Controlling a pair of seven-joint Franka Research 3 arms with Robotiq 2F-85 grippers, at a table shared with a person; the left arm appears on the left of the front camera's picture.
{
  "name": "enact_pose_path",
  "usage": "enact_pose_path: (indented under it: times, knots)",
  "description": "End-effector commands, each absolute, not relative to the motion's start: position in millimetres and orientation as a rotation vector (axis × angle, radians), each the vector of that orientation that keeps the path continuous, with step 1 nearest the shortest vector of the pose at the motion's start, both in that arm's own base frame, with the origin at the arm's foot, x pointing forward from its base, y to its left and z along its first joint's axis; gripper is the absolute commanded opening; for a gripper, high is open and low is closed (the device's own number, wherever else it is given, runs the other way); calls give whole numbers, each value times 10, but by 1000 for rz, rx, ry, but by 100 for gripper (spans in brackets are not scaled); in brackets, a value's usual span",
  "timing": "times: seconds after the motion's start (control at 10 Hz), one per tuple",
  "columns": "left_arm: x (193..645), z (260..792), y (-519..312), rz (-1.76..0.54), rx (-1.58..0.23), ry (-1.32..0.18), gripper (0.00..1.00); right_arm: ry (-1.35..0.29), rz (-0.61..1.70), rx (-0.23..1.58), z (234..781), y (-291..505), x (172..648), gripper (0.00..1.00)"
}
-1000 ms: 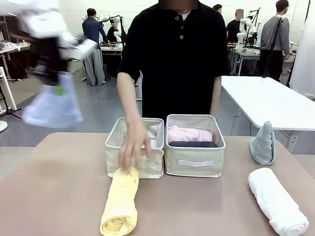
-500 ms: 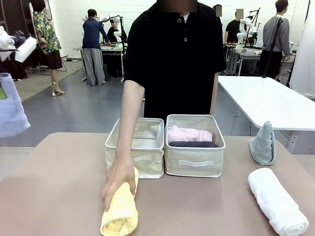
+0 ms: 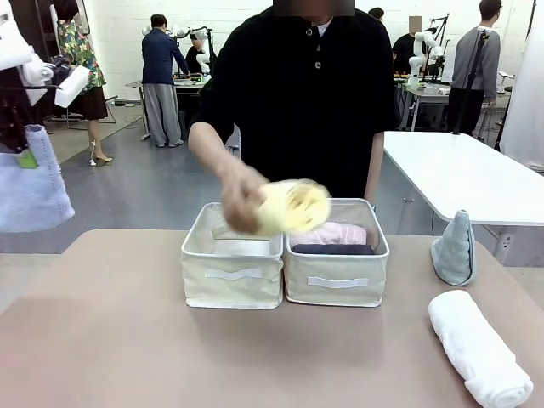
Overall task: Sort the towels based on their folding style.
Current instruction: Pick up one triangle-folded towel and place it in the left Fabric basket.
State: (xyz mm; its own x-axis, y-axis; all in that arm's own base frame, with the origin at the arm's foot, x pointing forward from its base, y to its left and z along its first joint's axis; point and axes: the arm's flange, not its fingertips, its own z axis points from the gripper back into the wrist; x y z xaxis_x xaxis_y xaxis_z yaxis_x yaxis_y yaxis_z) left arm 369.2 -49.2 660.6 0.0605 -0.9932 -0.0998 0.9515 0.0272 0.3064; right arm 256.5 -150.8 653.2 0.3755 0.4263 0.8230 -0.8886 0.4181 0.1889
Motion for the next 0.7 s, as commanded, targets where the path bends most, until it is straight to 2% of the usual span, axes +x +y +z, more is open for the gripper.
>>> enact_pose_path:
  times: [0.0,0.2,0.6]
  knots:
    - [3962,6641,-855,-1596,340,-170,17,-780,944,715,6522,-1498,2563,100]
    - [4280,6629,-1366,-1697,293,-143,17,-780,944,715,6522,-1498,2563,100]
    - [4937,6397,-2415,-1848,73,-133,17,-780,944,715,6522,-1498,2563,100]
